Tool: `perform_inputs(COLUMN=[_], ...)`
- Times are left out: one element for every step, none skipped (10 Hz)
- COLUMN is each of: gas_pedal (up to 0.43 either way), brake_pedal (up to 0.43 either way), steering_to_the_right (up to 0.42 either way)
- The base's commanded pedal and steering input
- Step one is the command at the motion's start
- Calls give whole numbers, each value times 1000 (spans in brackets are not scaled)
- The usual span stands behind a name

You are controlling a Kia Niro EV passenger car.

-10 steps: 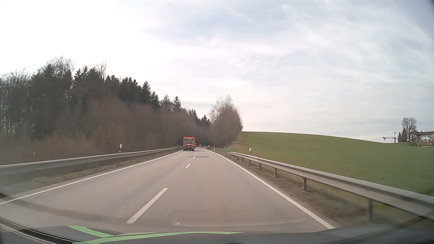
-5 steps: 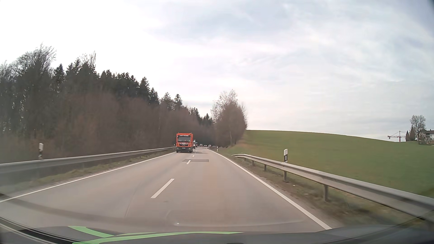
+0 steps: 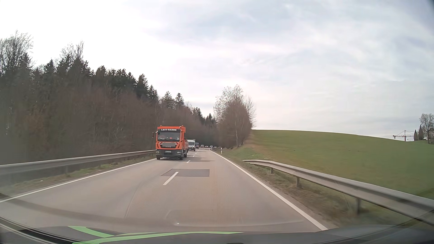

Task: Follow the waypoints while adhering to traffic rules and regulations

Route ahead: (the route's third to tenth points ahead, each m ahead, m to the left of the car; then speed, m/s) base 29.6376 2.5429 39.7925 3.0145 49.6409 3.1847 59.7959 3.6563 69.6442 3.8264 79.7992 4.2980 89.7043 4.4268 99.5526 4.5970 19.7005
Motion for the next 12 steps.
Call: perform_inputs(gas_pedal=[268,268,268,268,280,280,287,287,287,287,287,299], brake_pedal=[0,0,0,0,0,0,0,0,0,0,0,0], steering_to_the_right=[-8,-8,-6,-5,-4,-1,-1,-1,-5,-7,-6,-6])
